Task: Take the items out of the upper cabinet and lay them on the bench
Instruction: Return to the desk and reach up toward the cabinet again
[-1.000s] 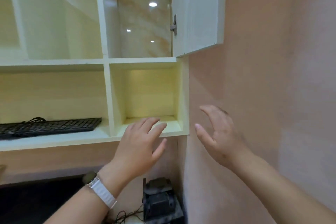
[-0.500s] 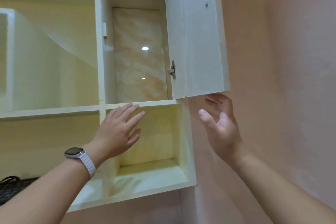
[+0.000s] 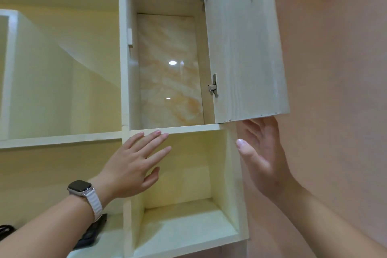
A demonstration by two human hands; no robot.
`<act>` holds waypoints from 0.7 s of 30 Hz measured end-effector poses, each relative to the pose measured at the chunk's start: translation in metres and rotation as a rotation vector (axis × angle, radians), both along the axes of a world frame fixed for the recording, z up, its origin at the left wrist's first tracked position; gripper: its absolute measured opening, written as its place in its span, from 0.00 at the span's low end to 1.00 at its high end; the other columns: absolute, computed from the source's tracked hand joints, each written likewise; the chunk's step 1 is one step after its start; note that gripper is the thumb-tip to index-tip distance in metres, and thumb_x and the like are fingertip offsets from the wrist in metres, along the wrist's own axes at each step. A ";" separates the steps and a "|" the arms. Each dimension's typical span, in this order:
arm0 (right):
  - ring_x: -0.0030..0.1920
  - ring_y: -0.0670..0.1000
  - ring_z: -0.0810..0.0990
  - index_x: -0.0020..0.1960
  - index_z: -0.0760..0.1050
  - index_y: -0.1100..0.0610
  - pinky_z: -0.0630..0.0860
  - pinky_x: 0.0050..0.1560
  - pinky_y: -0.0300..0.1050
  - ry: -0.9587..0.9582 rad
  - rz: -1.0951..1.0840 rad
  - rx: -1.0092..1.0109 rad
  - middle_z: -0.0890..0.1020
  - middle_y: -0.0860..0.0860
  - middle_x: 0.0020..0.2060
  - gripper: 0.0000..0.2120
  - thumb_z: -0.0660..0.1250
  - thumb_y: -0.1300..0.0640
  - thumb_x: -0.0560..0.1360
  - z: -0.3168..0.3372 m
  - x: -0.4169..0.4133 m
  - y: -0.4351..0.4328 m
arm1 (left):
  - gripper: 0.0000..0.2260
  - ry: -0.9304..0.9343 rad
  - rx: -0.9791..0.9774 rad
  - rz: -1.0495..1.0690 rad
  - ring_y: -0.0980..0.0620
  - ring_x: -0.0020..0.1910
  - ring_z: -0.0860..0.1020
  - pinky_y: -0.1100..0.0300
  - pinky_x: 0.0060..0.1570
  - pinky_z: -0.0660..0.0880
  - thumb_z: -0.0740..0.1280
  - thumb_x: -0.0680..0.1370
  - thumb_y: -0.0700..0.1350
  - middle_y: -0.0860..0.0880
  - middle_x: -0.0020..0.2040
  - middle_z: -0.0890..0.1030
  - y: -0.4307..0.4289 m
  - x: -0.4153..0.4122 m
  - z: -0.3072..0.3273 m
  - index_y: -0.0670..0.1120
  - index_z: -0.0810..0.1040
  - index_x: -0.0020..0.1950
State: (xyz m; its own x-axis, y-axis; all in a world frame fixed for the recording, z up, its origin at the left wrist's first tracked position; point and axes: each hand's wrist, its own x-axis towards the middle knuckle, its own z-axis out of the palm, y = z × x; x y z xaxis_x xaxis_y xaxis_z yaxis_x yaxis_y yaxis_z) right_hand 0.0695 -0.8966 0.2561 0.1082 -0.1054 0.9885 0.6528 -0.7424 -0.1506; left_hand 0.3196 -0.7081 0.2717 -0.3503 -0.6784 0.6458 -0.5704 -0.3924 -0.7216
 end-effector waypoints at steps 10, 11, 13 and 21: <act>0.77 0.47 0.57 0.78 0.52 0.48 0.61 0.73 0.49 0.141 -0.556 -0.330 0.56 0.48 0.78 0.37 0.62 0.44 0.73 0.025 0.049 0.000 | 0.21 0.023 -0.035 -0.064 0.45 0.75 0.65 0.44 0.72 0.62 0.64 0.75 0.50 0.43 0.75 0.68 -0.002 0.004 -0.003 0.47 0.77 0.67; 0.77 0.47 0.56 0.79 0.50 0.48 0.61 0.72 0.50 0.130 -0.604 -0.346 0.55 0.48 0.78 0.38 0.61 0.43 0.74 0.028 0.051 -0.001 | 0.22 0.019 -0.036 -0.065 0.44 0.75 0.65 0.44 0.71 0.63 0.64 0.75 0.50 0.43 0.75 0.68 -0.003 0.004 -0.003 0.47 0.77 0.68; 0.77 0.48 0.55 0.79 0.47 0.47 0.60 0.72 0.49 0.121 -0.664 -0.383 0.53 0.49 0.78 0.39 0.61 0.42 0.74 0.031 0.056 -0.003 | 0.22 0.017 -0.041 -0.070 0.44 0.75 0.65 0.43 0.71 0.63 0.64 0.74 0.50 0.43 0.75 0.68 -0.004 0.006 -0.004 0.47 0.76 0.68; 0.75 0.61 0.58 0.78 0.49 0.51 0.64 0.71 0.60 0.094 -0.879 -0.493 0.58 0.60 0.76 0.37 0.60 0.42 0.75 0.036 0.087 -0.001 | 0.21 -0.003 -0.089 -0.117 0.43 0.74 0.67 0.43 0.70 0.64 0.65 0.74 0.49 0.42 0.73 0.70 -0.007 0.007 -0.005 0.46 0.77 0.67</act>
